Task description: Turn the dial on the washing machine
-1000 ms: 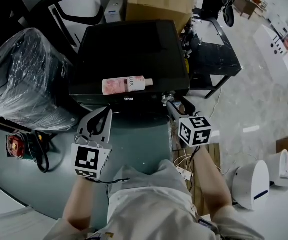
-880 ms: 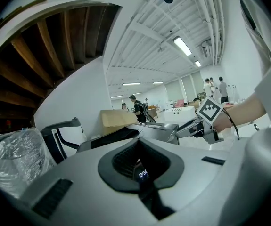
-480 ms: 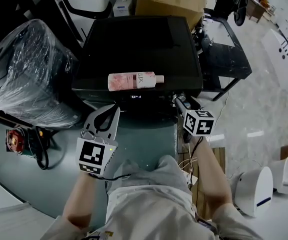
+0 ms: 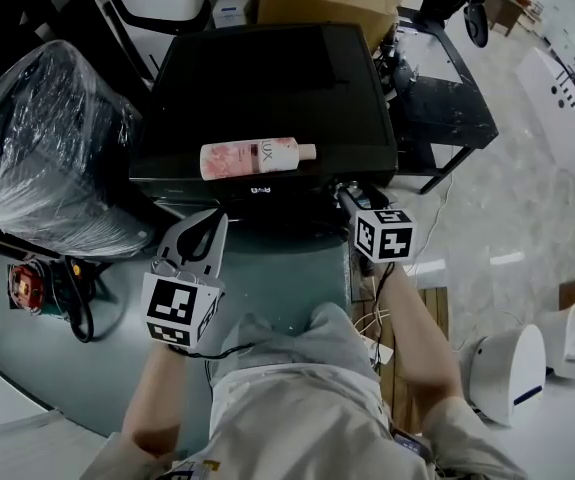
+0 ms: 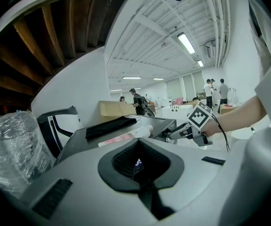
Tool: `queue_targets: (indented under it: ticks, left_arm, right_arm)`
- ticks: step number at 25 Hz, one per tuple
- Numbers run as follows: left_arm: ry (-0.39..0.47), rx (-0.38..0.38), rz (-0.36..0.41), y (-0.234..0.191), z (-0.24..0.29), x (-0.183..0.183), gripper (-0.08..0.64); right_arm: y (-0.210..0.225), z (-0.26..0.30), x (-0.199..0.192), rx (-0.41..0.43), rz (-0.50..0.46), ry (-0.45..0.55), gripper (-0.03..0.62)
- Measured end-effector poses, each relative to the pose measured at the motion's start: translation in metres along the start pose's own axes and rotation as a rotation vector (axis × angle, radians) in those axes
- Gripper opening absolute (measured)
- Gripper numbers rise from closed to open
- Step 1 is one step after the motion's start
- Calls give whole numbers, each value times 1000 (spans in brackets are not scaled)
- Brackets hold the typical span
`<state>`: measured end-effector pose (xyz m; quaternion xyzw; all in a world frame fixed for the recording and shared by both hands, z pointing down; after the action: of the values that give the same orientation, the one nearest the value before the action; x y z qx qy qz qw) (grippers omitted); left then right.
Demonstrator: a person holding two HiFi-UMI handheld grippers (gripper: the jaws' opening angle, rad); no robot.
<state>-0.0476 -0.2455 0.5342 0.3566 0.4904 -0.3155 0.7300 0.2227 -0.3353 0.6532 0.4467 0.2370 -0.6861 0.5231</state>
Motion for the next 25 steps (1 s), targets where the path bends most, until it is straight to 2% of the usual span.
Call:
queue_targets:
  ticks: [8,12,17,20,25]
  left_arm:
    - [-32,18,-34,-4,-4,5,18]
    - [-38,19,-44,-9,-8,5,18]
    - [-59,12,-51,-9,-7,2,18]
    - [-49,13,-47,-12,-10,5,18]
    - [-62,20,-66,-17,-17,1,18]
  right_arm:
    - [-14,0,2,-110,-278,-51,242]
    - [-22,2,5,-119,-353,-68,249]
    - [-25,6,-8,-194,-612,-132,277]
    - [-26,9,-10,-224,-667,-154,278]
    - [-27,12,-18,-305,-846,-193,278]
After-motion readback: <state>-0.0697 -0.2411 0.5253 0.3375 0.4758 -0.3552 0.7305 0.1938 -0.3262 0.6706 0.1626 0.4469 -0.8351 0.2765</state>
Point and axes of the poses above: the fingertips, and each gripper's own axes: z forward along the fingers, y to its right, x out of its top, the point moved 4 cm from there along -z, backward along the fingers, and after that the axes turned 2 degrees about x, right-handed, at the moved point
